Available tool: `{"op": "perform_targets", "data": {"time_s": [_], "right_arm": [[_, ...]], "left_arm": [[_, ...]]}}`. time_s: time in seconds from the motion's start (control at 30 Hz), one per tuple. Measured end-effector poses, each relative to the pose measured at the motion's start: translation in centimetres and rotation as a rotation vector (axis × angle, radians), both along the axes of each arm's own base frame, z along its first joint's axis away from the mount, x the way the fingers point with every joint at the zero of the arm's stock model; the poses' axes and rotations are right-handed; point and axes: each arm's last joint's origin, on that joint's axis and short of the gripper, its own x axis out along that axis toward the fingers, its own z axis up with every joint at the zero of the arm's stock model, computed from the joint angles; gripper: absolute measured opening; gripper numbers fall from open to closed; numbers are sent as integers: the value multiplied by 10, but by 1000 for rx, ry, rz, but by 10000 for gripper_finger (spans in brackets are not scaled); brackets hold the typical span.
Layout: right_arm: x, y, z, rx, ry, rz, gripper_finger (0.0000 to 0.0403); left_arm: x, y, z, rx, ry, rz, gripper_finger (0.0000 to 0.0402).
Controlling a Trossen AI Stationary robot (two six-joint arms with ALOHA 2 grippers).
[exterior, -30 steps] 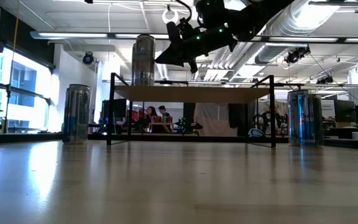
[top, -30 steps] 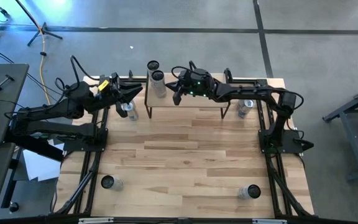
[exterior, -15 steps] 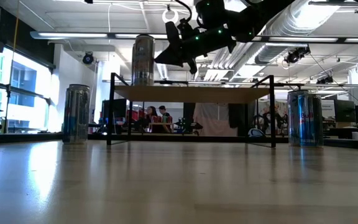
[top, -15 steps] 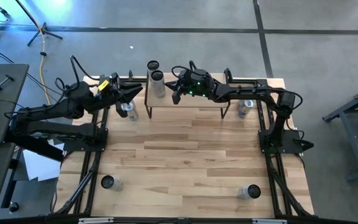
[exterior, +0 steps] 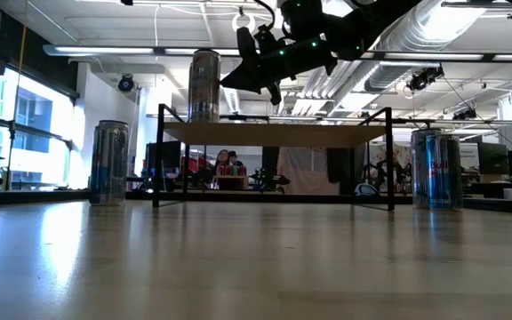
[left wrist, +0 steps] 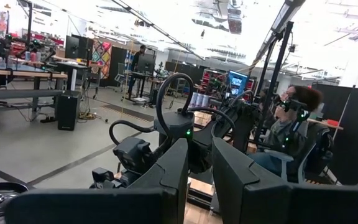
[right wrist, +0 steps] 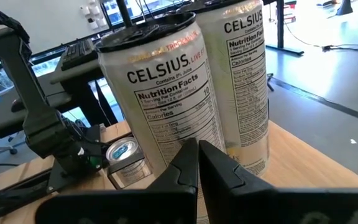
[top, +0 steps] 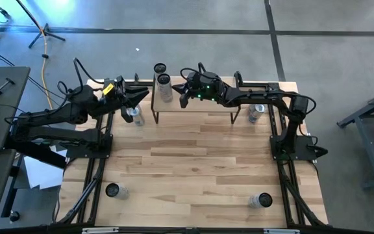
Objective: Place canned beverage on shelf
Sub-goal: Put the bottom right black soda can on the shelf
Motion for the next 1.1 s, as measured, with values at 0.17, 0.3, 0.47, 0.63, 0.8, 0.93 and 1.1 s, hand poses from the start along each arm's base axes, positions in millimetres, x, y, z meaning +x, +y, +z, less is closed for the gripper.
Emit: {"op": "perform_targets", "data": {"time_s": [0.17, 0.3, 0.47, 0.63, 0.8, 0.93, 1.1], "right_arm": [[1, -1, -1, 2, -3, -17, 0], [-3, 0, -1, -25, 98, -8, 0], [-24, 1, 29, -53, 125, -2, 0], [-55, 10, 46, -28, 276, 43, 0], [-81, 35, 44, -33, 285, 81, 0], [-83, 50, 26, -37, 104, 19, 0], [-42, 47, 10, -57, -9, -37, 0]], "left_arm": [[0, 0, 0, 0, 0, 0, 49], [0, 0, 0, 0, 0, 0, 49], [0, 0, 0, 6, 3, 1, 49], [0, 0, 0, 16, 7, 3, 49], [0, 0, 0, 31, 12, 6, 49], [0, 0, 0, 31, 11, 10, 49], [0, 0, 0, 31, 12, 10, 49]]}}
